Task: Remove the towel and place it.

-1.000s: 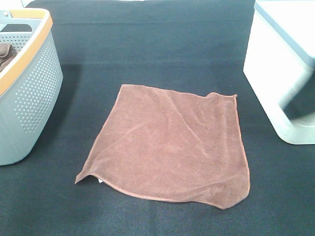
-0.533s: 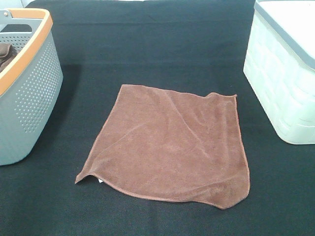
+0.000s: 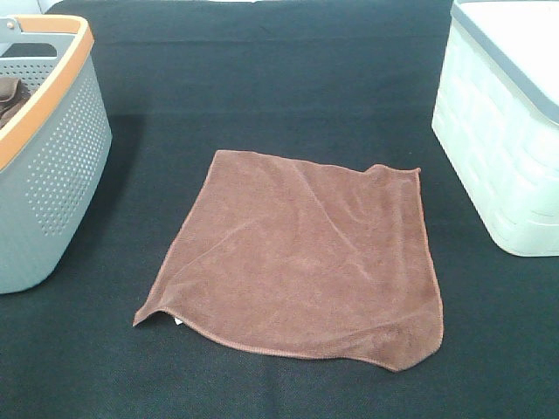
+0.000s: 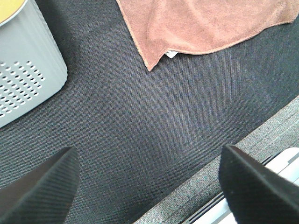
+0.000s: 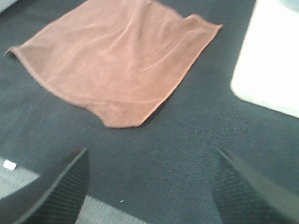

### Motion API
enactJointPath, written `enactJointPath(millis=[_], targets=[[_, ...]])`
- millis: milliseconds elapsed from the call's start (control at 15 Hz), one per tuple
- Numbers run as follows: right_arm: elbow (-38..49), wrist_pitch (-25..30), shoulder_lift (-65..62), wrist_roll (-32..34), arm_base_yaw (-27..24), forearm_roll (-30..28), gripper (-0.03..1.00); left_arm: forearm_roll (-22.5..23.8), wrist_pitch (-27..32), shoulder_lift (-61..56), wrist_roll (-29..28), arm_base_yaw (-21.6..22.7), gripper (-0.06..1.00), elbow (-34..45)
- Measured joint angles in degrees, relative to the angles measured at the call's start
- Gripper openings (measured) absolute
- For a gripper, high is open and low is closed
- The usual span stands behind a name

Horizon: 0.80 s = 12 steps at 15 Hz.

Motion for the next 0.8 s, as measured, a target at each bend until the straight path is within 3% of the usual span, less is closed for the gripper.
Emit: enactJointPath(millis=[800], targets=[[0.17, -0.23, -0.34, 2.81, 0.00, -1.26, 0.69, -0.06, -0.06, 0.00, 0.23, 0.00, 0.78, 0.00]])
